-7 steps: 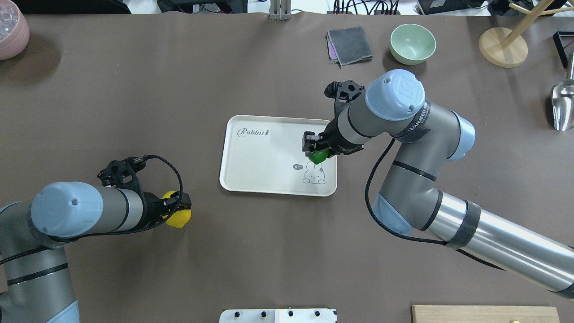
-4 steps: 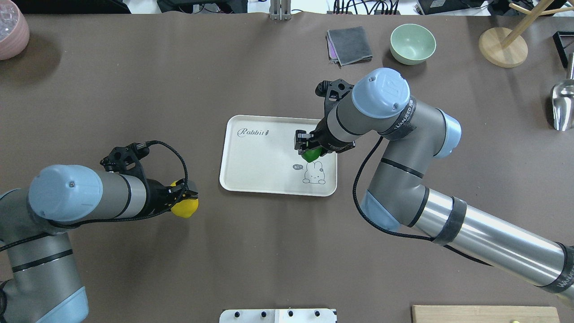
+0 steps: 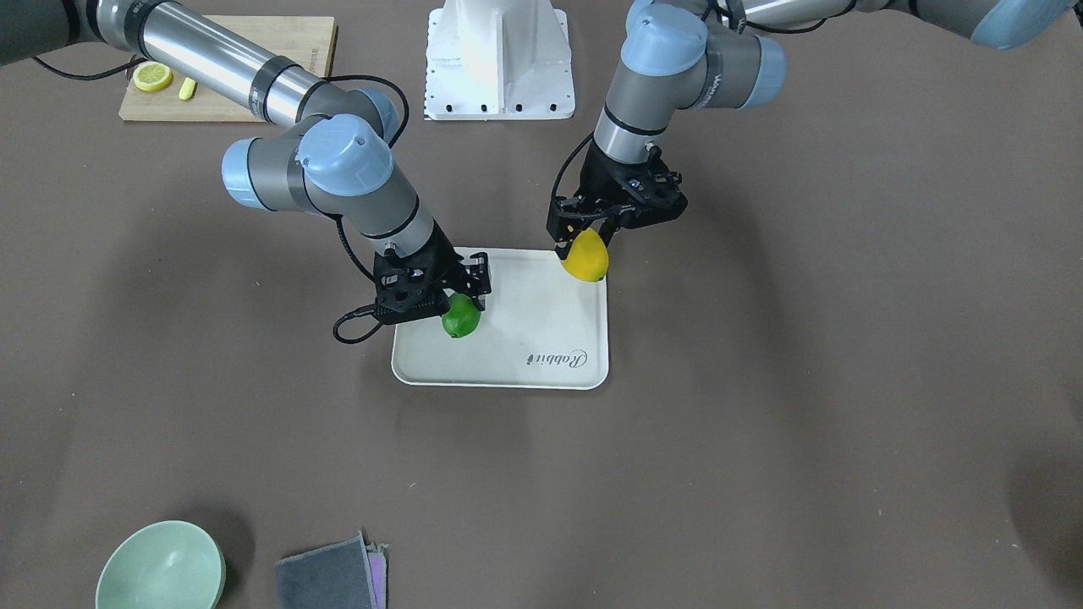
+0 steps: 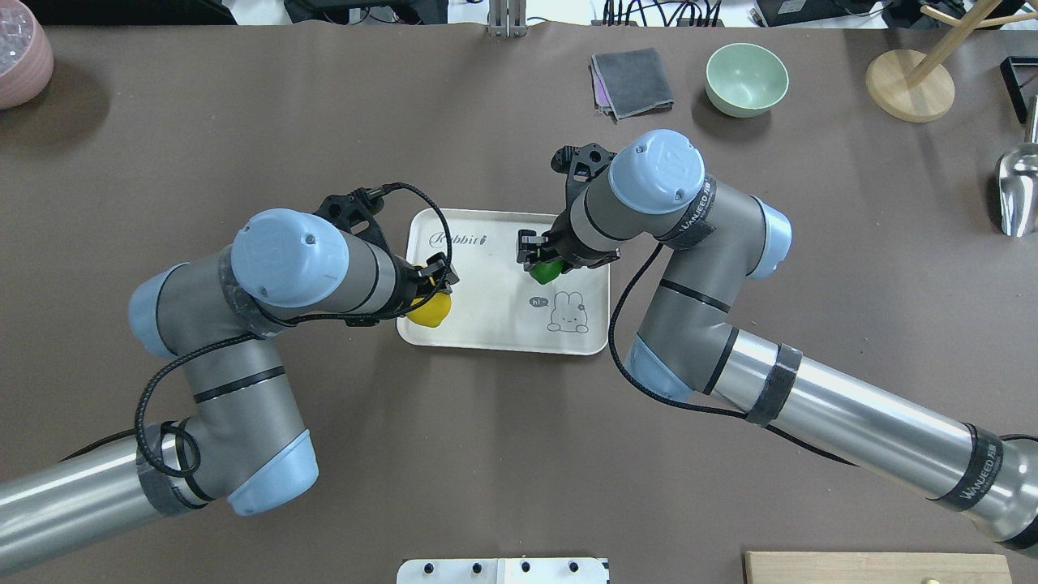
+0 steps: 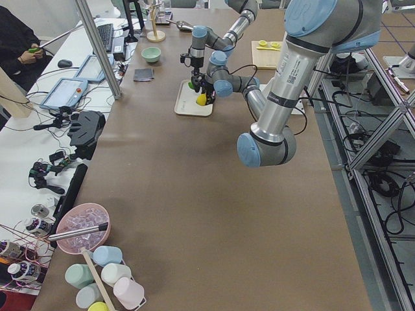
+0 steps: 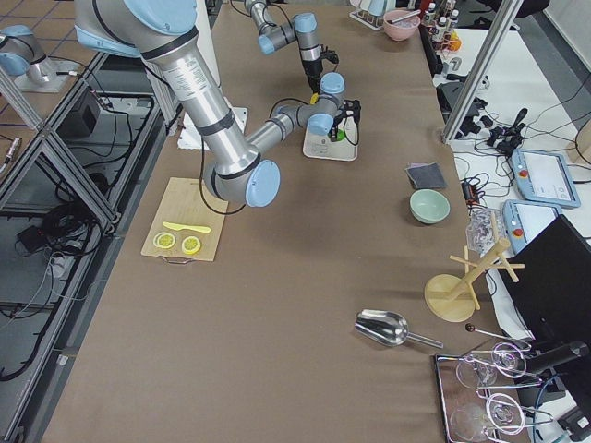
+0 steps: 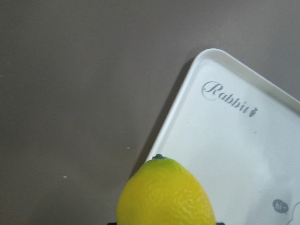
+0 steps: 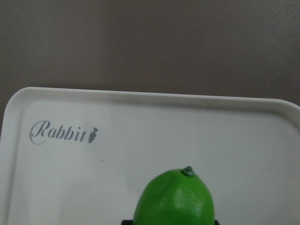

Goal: Place all lemons on tray

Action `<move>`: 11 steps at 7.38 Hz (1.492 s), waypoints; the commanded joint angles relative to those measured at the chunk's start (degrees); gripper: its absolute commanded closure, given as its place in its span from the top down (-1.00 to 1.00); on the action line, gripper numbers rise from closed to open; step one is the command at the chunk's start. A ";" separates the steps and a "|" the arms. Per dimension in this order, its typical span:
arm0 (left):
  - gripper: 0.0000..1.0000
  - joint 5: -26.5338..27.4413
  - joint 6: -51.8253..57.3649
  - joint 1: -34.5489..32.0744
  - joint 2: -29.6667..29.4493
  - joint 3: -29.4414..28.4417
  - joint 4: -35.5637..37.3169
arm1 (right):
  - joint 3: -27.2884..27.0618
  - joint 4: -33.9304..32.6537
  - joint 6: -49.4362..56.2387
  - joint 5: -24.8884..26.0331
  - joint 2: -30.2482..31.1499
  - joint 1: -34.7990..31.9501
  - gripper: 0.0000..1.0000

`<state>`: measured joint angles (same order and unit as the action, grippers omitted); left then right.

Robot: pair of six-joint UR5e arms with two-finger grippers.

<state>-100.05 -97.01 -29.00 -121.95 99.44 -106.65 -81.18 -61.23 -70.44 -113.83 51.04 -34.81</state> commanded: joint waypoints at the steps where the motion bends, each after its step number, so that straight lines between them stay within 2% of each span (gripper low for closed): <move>1: -1.00 0.21 -0.11 0.00 -2.42 -5.55 -2.93 | -1.78 0.24 -0.31 -0.34 -0.15 -0.43 1.00; 2: -0.94 0.29 -0.28 0.08 -2.51 -7.48 -5.73 | -3.36 -0.11 -0.92 -1.04 -0.06 -1.31 1.00; 3: 0.05 0.38 -0.37 0.08 -2.60 -7.59 -5.85 | -3.72 -0.37 -1.10 -3.91 0.03 -2.79 1.00; 4: 0.92 1.51 -0.28 0.08 -3.03 -7.94 -5.94 | -4.51 -0.46 -1.10 -6.20 0.46 -4.55 1.00; 6: 0.95 1.09 0.24 -2.79 -2.78 -5.58 -5.33 | -7.14 -3.43 0.46 -11.20 3.35 -9.90 1.00; 7: 0.95 0.91 0.51 -5.16 -2.34 -3.92 -3.41 | -8.02 -3.63 5.52 -15.24 5.63 -13.93 1.00; 8: 0.95 0.82 5.99 -7.19 -0.33 -2.25 -3.04 | -8.55 -3.46 14.10 -17.98 8.87 -17.36 1.00; 9: 0.95 0.99 18.92 -8.25 4.39 1.25 -2.95 | -9.08 -3.11 22.63 -18.87 13.08 -19.75 1.00; 10: 0.95 0.91 27.58 -9.66 10.70 5.38 -3.12 | -9.00 -3.10 26.54 -21.15 16.08 -23.25 1.00; 11: 0.95 0.65 31.76 -12.11 14.50 6.46 -3.56 | -9.00 -2.84 27.71 -23.78 17.85 -25.98 1.00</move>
<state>-99.18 -73.17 -38.51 -113.13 103.17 -109.87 -90.10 -64.32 -46.47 -134.50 65.80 -56.98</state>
